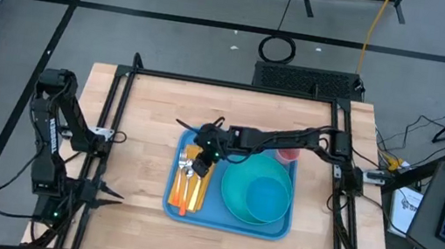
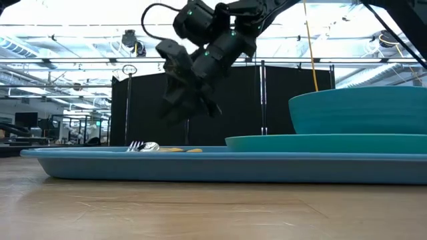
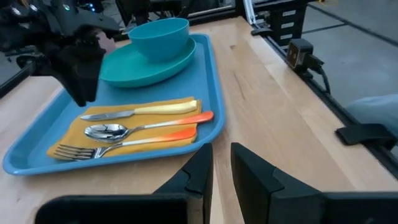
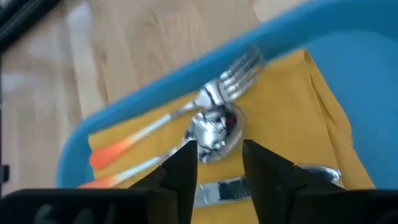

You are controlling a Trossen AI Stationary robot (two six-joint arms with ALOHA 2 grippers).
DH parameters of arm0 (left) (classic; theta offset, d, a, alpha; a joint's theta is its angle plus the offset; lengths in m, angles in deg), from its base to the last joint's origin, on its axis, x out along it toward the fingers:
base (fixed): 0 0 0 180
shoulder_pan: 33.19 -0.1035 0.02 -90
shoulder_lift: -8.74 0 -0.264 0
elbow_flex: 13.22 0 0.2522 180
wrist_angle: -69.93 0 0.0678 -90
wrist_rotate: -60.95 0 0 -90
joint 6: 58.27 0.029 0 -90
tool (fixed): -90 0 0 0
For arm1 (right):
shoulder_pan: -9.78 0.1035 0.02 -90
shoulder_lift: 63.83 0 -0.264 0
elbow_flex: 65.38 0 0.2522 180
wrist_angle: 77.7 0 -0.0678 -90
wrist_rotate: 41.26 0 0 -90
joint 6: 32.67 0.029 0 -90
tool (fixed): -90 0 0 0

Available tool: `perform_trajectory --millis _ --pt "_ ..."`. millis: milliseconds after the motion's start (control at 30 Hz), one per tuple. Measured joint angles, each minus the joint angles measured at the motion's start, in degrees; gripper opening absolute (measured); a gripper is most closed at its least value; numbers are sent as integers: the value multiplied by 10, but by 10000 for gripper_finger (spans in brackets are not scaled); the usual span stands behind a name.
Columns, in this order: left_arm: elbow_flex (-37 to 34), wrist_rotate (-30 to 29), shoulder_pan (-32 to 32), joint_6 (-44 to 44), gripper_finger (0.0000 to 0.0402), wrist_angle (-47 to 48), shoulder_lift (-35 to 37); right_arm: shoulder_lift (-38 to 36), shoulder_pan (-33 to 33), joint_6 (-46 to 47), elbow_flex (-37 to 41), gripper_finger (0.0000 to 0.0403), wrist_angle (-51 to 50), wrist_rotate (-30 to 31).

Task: Set up tray
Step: Adjust the orange spoon on the yellow napkin on the blue serving tray

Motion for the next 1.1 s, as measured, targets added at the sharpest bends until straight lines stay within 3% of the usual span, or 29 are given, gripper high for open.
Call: perform_trajectory --millis 1100 --pt "0 13 -7 -6 63 16 1 53 -7 -39 0 123 58 0"
